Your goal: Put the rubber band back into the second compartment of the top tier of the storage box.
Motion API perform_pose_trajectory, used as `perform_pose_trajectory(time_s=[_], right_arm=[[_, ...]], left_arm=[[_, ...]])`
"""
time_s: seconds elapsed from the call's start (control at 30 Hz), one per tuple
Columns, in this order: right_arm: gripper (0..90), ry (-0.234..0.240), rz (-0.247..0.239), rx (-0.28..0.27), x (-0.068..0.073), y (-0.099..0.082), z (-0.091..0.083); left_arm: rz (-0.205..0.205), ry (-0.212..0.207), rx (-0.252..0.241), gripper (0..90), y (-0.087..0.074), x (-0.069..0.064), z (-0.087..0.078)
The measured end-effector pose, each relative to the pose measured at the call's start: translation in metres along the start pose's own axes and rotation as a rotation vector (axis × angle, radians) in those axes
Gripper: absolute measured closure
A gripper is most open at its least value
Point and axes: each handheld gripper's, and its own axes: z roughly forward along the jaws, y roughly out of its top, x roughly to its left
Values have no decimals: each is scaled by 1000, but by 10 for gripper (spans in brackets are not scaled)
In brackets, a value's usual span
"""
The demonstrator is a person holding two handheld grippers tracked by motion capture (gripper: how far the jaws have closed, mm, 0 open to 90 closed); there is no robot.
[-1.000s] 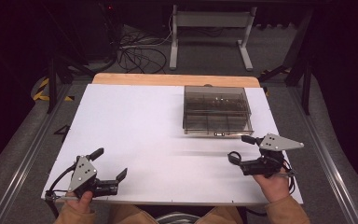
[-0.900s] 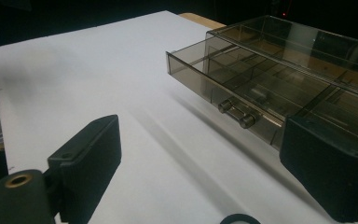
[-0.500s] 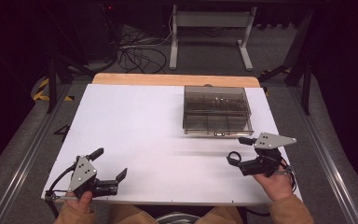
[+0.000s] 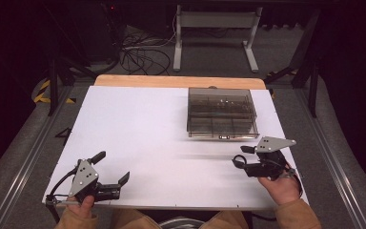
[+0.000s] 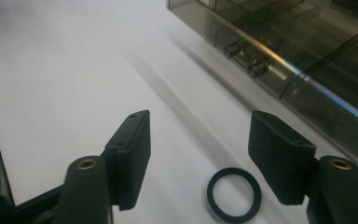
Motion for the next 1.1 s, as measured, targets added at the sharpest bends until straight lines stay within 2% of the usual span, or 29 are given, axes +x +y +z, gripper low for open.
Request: perform_pose_trajectory(time_s=[0.13,0.23,0.37,0.6,1.1], right_arm=[[471,-19,2,46,-2,-3,6],[476,-27,2,59,-3,-4,8],[494,-43,3,114,-5,-9,15],[519,-70,3,165,-7,-14,24],[607,-57,61,213,-12,-22,34]], left_arm=[[-1,1,0,12,0,0,0],[0,1,1,11,0,0,0],[0,0,2,11,0,0,0],[-4,1,4,12,0,0,1],[-5,0,8,11,0,1,1]])
